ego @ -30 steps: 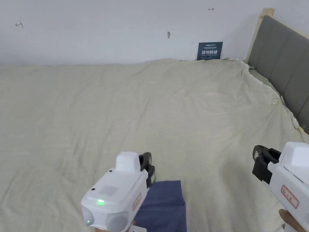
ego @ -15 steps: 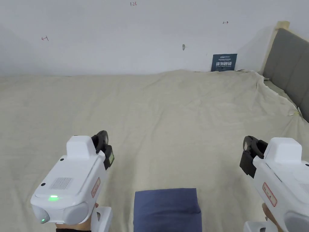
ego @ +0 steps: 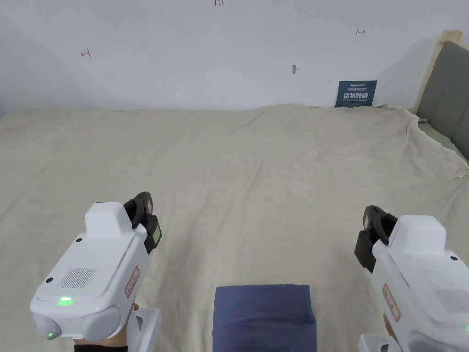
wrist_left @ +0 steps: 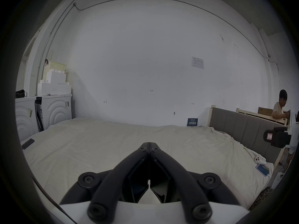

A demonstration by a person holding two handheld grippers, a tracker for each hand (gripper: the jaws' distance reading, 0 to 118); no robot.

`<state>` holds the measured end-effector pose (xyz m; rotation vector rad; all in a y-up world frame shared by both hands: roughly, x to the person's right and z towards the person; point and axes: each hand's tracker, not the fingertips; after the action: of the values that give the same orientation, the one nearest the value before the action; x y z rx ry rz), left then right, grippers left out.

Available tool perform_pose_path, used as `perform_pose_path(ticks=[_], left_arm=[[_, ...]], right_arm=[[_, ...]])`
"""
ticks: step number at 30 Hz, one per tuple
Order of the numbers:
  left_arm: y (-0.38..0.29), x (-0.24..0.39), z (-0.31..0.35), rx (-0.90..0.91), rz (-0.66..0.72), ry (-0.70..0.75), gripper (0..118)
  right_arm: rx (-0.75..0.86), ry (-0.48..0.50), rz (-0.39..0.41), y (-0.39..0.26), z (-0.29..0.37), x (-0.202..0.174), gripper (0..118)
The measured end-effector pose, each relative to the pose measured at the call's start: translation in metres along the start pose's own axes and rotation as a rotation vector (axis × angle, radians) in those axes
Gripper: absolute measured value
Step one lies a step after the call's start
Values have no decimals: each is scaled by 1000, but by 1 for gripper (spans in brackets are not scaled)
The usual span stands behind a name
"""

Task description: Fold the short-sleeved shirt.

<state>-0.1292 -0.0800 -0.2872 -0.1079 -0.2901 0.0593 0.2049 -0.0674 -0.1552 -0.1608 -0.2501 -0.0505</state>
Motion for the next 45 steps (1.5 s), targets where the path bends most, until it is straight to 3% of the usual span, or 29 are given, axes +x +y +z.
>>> perform_pose_path(ticks=[5, 14, 24, 30, 33, 35, 37, 38, 39, 45], left_arm=[[-5, -4, -1, -21, 1, -2, 0], [-18, -20, -1, -81, 6, -20, 0], [-56, -29, -2, -221, 31, -57, 0], [-86, -23, -11, -407, 162, -162, 1], [-108, -18, -25, -596, 291, -244, 13], [-124, -16, -36, -730, 367, -281, 41], [-139, -12, -46, -831, 404, -308, 82], [-148, -9, -51, -868, 407, -321, 92], [-156, -6, -56, -905, 406, -345, 96], [-182, -8, -82, -1007, 491, -464, 96]], right_arm=[[-73, 37, -14, -37, -15, -10, 0], [-310, 157, 45, -144, -46, -46, 0], [-439, 140, 31, -214, -72, -58, 0], [-439, 149, 53, -232, -74, -55, 0], [-442, 157, 52, -231, -73, -54, 0], [-446, 163, 59, -230, -74, -53, 0], [-450, 171, 67, -229, -73, -53, 0], [-452, 173, 67, -228, -74, -53, 0], [-455, 176, 69, -228, -74, -52, 0], [-461, 179, 68, -226, -73, -53, 0]])
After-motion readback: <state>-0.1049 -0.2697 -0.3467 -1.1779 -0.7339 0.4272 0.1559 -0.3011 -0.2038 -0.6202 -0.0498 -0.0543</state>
